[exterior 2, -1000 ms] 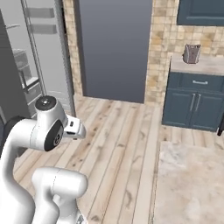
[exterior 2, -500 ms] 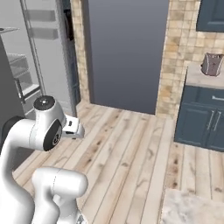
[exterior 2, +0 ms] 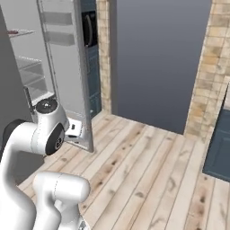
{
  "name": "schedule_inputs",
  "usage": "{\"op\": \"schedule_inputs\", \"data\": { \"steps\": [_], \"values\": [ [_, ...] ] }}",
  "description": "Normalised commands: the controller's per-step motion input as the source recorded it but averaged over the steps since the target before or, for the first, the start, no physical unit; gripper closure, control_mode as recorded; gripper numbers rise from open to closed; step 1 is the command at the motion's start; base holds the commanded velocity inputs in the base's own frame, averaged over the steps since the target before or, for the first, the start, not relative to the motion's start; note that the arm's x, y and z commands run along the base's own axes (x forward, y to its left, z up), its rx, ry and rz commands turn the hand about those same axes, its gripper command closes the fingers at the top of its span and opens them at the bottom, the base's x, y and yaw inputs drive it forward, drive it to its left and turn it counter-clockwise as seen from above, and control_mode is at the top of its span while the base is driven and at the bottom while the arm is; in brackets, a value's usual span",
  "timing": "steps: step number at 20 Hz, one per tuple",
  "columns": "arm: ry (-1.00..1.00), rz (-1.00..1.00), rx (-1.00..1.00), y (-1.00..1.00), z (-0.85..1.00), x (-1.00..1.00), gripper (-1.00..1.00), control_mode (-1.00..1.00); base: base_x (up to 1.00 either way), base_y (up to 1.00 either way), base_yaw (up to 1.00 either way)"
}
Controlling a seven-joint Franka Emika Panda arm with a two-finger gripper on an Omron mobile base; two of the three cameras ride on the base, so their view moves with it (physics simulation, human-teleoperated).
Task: Retrieve the sausage and cheese from the fridge and place them on the cutting board on the counter.
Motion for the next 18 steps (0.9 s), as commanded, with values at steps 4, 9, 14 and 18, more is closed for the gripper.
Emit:
{"op": "schedule_inputs", "data": {
  "steps": [4, 9, 14, 18],
  "values": [
    [0.00, 0.00, 0.00, 0.00, 0.00, 0.00, -1.00, 1.00, 0.86, 0.23, 0.29],
    [0.00, 0.00, 0.00, 0.00, 0.00, 0.00, -1.00, 1.00, 0.87, 0.28, 0.27],
    [0.00, 0.00, 0.00, 0.00, 0.00, 0.00, -1.00, 1.00, 0.80, 0.27, 0.34],
    [0.00, 0.00, 0.00, 0.00, 0.00, 0.00, -1.00, 1.00, 0.66, 0.18, 0.48]
  ]
}}
